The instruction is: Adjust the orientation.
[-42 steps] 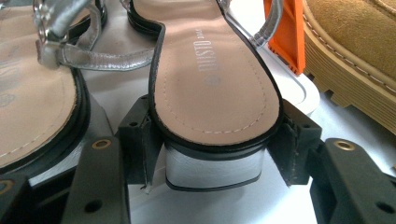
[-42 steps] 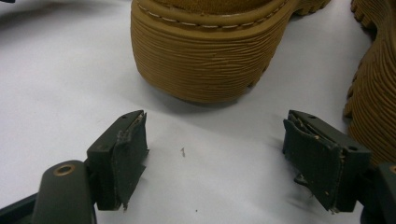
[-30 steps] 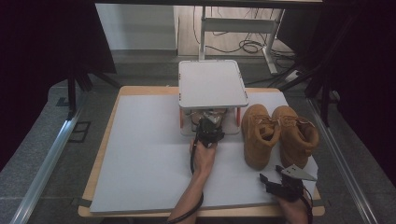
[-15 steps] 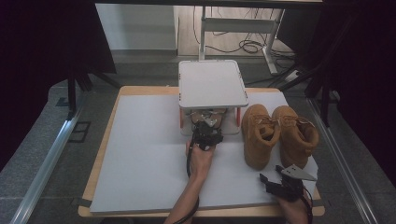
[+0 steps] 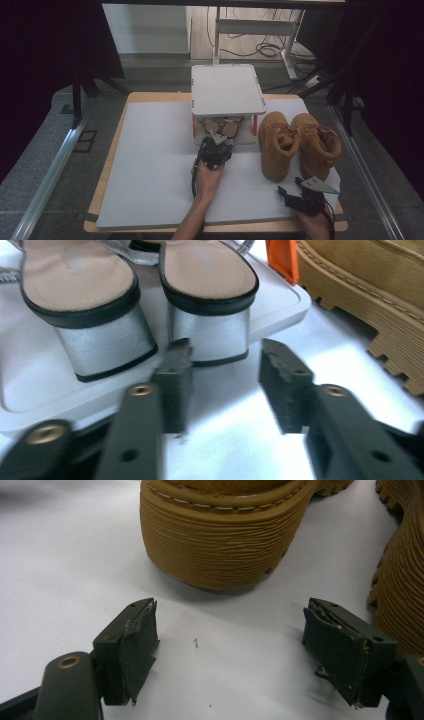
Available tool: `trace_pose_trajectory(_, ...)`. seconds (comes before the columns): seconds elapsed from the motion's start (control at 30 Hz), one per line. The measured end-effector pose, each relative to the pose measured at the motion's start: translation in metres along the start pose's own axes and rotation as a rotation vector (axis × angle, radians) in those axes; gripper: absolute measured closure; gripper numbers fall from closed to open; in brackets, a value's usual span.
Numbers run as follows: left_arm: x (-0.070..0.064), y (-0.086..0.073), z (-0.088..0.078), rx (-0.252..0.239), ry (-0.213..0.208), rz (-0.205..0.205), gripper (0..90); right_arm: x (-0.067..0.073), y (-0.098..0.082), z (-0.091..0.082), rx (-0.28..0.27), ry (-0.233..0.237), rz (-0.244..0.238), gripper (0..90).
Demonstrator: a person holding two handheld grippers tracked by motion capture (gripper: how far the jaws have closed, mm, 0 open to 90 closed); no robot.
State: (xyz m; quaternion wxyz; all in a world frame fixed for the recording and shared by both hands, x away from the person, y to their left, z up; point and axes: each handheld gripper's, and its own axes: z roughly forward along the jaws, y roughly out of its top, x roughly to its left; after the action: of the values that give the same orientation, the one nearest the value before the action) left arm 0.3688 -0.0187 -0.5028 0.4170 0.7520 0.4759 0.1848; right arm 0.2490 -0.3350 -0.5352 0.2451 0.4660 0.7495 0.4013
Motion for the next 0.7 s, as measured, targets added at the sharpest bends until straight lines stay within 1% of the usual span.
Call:
trace_pose_trajectory(0.1,0.002,-0.001,0.0,0.011,-0.027,0.017,74.8,0.0,0.0,0.0,0.0,0.0,0.0,21.6)
trace_pose_trajectory(0.13,0.002,-0.001,0.0,0.013,-0.03,0.018,80.8,0.0,0.0,0.0,0.0,0.0,-0.001,21.6)
trace_pose_trajectory(0.2,0.004,0.0,0.002,0.019,-0.035,0.018,85.7,0.0,0.0,0.0,-0.001,0.0,-0.001,21.6)
trace_pose_trajectory(0.3,0.006,0.001,0.005,0.021,-0.038,0.015,88.9,0.0,0.0,0.0,-0.001,0.0,0.001,21.6)
trace_pose_trajectory(0.5,0.005,0.007,0.014,0.03,-0.019,0.02,89.2,0.0,0.0,0.0,-0.001,0.0,0.001,21.6)
trace_pose_trajectory(0.57,0.004,0.008,0.015,0.032,-0.028,0.021,89.3,0.0,0.0,0.0,-0.001,-0.001,-0.001,21.6)
trace_pose_trajectory(0.7,0.002,0.009,0.018,0.029,-0.03,0.033,89.3,0.0,0.0,0.0,-0.001,-0.001,-0.001,21.6)
